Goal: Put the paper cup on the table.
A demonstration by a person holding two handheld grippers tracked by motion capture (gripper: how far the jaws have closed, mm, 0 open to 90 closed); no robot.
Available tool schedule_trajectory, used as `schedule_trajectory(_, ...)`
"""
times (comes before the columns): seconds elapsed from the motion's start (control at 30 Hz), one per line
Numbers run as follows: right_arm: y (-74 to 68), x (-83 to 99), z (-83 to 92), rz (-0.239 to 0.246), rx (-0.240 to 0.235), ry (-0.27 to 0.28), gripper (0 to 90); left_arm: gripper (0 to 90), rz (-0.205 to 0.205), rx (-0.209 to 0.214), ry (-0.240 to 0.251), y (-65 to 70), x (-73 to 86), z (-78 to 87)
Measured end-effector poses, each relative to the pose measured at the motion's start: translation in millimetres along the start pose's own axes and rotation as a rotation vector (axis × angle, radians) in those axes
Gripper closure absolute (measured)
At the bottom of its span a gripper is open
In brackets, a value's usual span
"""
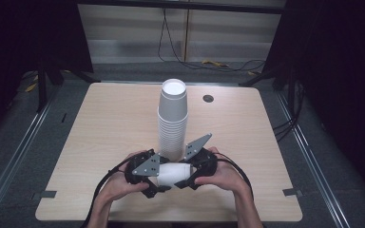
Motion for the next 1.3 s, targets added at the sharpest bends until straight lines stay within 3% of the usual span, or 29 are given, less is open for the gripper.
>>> schedule_trajectory(0.03, 0.9, 0.7, 1.1, -0.004, -0.009, 0.004, 23.5, 15.8, -0.001, -0.006, 0.007, -0.7, -0.5, 1.4)
schedule_trajectory(0.07, 2.4, 1.0, 1.6, -0.004, 0.003, 0.005, 23.4, 15.6, 0.008, -0.032, 0.030, -2.7, -1.5, 3.3)
schedule_trajectory(0.13, 5.7, 3.3, 3.2, -0.019, 0.027, -0.002, 23.3, 15.8, 0.029, -0.045, 0.057, -6.7, -2.1, 7.2)
schedule_trajectory(0.27, 10.3, 5.8, 6.2, -0.043, 0.066, 0.029, 23.2, 15.8, 0.097, -0.082, 0.139, -11.0, -1.8, 15.6)
schedule_trajectory(0.33, 11.8, 7.6, 7.7, -0.054, 0.073, 0.031, 23.2, 15.8, 0.123, -0.113, 0.149, -13.7, 0.4, 18.7)
schedule_trajectory(0.47, 16.2, 10.4, 10.9, -0.078, 0.101, 0.060, 23.0, 15.8, 0.170, -0.127, 0.158, -18.2, 6.5, 22.2)
schedule_trajectory(0.53, 17.5, 13.0, 11.8, -0.089, 0.108, 0.071, 23.0, 15.8, 0.196, -0.123, 0.186, -17.7, 9.2, 24.0)
schedule_trajectory(0.7, 17.6, 18.8, 13.9, -0.116, 0.108, 0.118, 23.0, 15.7, 0.217, -0.124, 0.193, -15.1, 14.6, 24.1)
schedule_trajectory(0.87, 16.1, 20.4, 14.6, -0.117, 0.106, 0.163, 23.0, 15.6, 0.250, -0.126, 0.251, -12.1, 12.9, 25.9)
schedule_trajectory(0.97, 13.8, 19.4, 16.3, -0.111, 0.091, 0.225, 23.0, 15.6, 0.253, -0.128, 0.246, -10.3, 13.7, 26.2)
schedule_trajectory(1.17, 9.8, 22.8, 15.0, -0.116, 0.078, 0.298, 23.0, 15.5, 0.283, -0.151, 0.295, -3.1, 15.9, 28.3)
schedule_trajectory(1.3, 9.4, 24.5, 13.1, -0.115, 0.085, 0.339, 22.9, 15.5, 0.295, -0.161, 0.290, -1.4, 19.7, 27.1)
Point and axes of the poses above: each handheld gripper's, and its own axes: z roughly backward along the jaws, x roughly out of its underside, y roughly to its right, the point moved 7 cm from there along -z, roughly forward along the jaws, and after that the axes turned 2 degrees about y, right-handed, at the moved point
